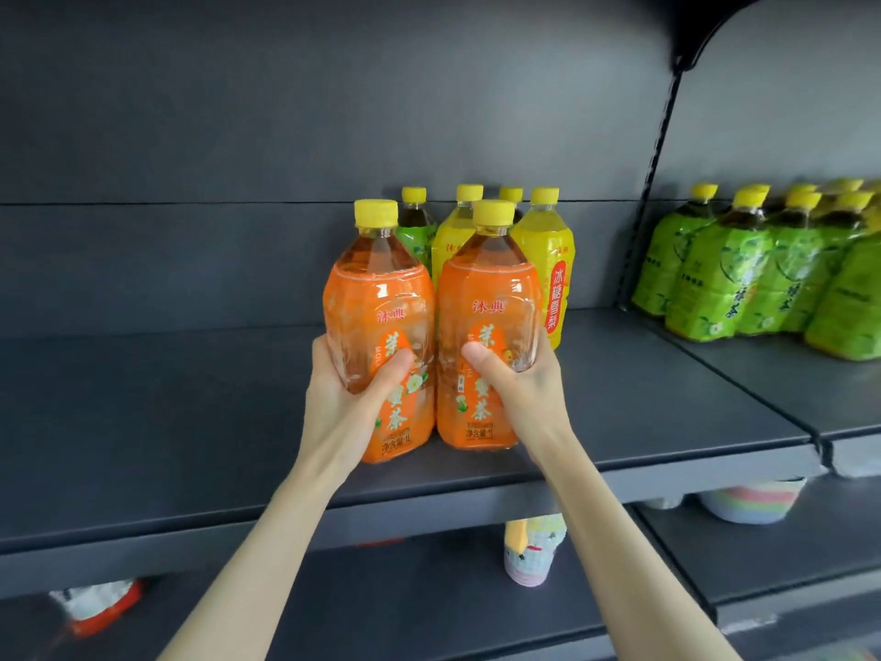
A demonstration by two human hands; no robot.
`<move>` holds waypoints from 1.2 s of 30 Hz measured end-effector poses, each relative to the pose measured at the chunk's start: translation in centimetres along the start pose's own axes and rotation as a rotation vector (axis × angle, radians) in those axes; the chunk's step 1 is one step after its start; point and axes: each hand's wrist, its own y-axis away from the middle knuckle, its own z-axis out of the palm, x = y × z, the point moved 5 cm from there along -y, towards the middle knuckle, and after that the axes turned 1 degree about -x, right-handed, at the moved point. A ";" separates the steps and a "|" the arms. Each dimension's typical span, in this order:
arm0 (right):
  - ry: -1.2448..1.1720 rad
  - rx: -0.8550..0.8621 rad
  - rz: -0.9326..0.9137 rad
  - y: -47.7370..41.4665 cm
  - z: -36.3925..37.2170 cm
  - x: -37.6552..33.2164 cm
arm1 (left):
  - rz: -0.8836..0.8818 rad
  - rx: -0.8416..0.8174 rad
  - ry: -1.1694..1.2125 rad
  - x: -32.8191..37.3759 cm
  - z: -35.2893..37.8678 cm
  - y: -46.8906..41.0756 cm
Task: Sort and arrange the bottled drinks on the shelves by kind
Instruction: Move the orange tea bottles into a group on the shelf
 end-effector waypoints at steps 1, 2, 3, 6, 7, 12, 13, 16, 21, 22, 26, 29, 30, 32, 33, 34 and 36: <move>0.001 0.011 -0.004 0.6 -0.5 -0.3 | 0.007 0.007 0.015 0.2 0.2 0.5; 0.002 0.022 -0.012 1.3 -1.2 -0.6 | 0.016 0.007 0.029 0.4 0.7 1.0; 0.000 0.034 -0.021 2.0 -2.1 -1.0 | 0.026 -0.002 0.044 0.7 1.2 1.5; 0.007 0.095 -0.041 3.7 -5.9 -2.5 | 0.067 -0.061 0.087 2.2 4.0 2.9; 0.016 0.120 -0.048 4.2 -7.4 -3.2 | 0.085 -0.085 0.101 2.8 5.2 3.3; 0.062 0.253 -0.095 7.4 -17.5 -6.4 | 0.152 -0.218 0.193 6.2 14.0 7.2; 0.070 0.278 -0.102 8.3 -19.8 -6.8 | 0.151 -0.243 0.217 6.5 16.0 8.3; 0.097 0.346 -0.095 11.6 -27.5 -7.5 | 0.129 -0.320 0.266 6.9 22.8 12.3; 0.142 0.446 -0.080 17.1 -40.7 -8.3 | 0.054 -0.457 0.337 7.4 35.2 19.6; 0.145 0.470 -0.075 17.7 -42.8 -8.5 | 0.048 -0.477 0.347 7.6 37.1 20.6; 0.138 0.548 -0.074 18.9 -50.5 -9.2 | 0.054 -0.540 0.370 9.3 44.2 22.8; 0.120 0.560 -0.093 18.0 -55.5 -9.6 | 0.094 -0.569 0.384 11.0 49.2 23.0; 0.115 0.567 -0.100 17.6 -57.0 -9.5 | 0.105 -0.577 0.391 11.3 50.8 22.9; 0.114 0.567 -0.114 16.3 -59.9 -9.2 | 0.123 -0.586 0.408 11.6 53.9 22.5; 0.120 0.563 -0.120 15.6 -61.3 -8.9 | 0.131 -0.586 0.414 11.5 55.4 22.2; 0.127 0.557 -0.123 14.8 -62.7 -8.6 | 0.132 -0.582 0.416 11.3 57.0 21.9; 0.144 0.542 -0.130 13.0 -65.6 -7.7 | 0.133 -0.575 0.425 10.4 60.5 21.2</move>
